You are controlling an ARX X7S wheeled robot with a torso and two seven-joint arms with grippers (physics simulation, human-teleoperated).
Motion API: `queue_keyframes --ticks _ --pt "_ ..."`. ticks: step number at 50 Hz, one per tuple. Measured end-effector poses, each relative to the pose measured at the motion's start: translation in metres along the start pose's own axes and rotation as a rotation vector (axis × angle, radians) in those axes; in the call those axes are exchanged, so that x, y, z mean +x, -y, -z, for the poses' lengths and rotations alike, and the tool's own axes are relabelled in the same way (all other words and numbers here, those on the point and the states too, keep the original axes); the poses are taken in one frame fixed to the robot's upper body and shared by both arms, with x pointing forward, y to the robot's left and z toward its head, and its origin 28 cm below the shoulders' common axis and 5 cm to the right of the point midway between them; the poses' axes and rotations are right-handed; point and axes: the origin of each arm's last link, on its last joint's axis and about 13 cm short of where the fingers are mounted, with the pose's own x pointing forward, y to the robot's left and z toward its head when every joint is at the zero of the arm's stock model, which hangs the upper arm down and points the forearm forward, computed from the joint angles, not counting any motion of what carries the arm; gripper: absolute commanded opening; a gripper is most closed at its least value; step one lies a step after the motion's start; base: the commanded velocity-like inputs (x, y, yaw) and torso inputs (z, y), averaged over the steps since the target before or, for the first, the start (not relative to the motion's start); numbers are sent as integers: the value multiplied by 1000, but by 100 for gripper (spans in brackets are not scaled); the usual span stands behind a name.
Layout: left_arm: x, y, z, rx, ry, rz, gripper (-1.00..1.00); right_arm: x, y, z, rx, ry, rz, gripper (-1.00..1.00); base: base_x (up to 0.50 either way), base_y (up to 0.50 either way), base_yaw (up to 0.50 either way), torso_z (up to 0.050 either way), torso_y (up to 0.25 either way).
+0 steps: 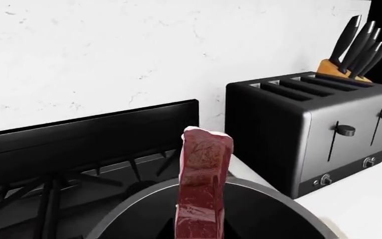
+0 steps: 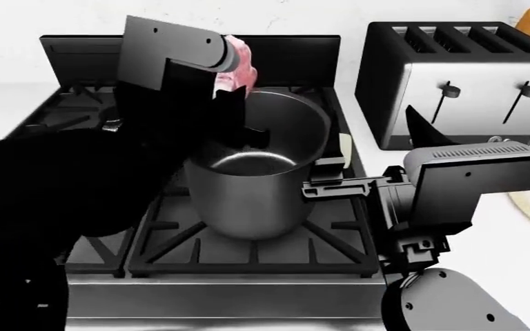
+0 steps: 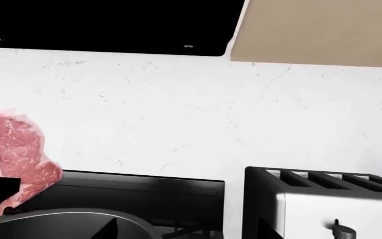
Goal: Frozen meat rests on a plate on the counter. Retrieve the meat and place it in a pot on a burner. Then turn the burner on.
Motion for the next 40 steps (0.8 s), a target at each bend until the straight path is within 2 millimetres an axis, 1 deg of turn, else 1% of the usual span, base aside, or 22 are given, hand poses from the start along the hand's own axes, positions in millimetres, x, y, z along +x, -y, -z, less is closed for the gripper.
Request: queue_keyframes --ticks 7,14,40 --pt "1 -2 -8 9 -26 -8 -100 0 0 0 2 1 0 100 0 0 0 0 0" --pt "2 -2 -12 13 -49 -7 -100 0 0 -1 4 2 1 100 0 0 0 0 0" --pt "10 0 -9 -9 -142 24 -100 -1 1 -3 10 5 0 100 0 0 0 0 0"
